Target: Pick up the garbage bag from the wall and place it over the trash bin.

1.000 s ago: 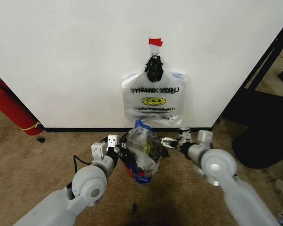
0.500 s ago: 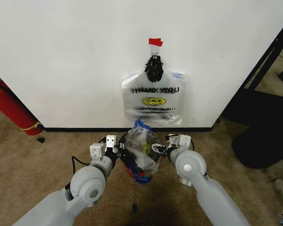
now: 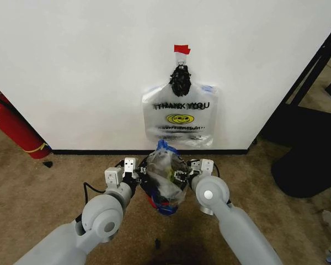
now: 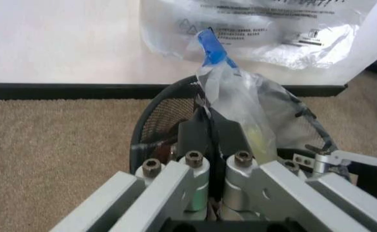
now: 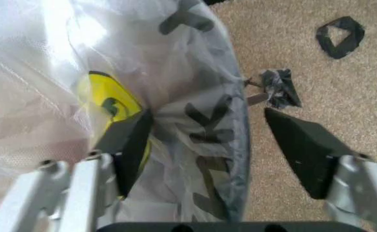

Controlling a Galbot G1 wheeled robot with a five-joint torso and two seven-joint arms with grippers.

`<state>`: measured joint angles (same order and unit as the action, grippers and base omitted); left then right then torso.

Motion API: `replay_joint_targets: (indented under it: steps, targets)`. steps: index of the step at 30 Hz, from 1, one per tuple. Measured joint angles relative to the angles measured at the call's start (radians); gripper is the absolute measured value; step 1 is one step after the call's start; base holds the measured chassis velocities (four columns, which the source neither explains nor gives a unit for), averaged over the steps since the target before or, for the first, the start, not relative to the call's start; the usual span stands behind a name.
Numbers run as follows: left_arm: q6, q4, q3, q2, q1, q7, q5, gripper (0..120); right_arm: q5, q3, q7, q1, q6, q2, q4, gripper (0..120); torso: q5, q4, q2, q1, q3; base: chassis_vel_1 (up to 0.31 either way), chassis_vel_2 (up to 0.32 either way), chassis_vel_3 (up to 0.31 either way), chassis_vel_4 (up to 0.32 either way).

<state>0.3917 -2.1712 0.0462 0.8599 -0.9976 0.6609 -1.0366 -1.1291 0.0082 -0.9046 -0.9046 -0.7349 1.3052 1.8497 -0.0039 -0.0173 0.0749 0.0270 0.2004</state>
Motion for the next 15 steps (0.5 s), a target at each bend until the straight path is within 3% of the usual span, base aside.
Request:
replay_joint_targets:
  steps: [15]
  targets:
    - [0.000, -0.002, -0.002, 0.001, -0.003, 0.002, -0.004, 0, 0.005, -0.013, -0.012, 0.021, 0.001, 0.022, -0.032, 11, 0.0000, 0.0000, 0.000, 0.000, 0.000, 0.000, 0.000, 0.000, 0.000]
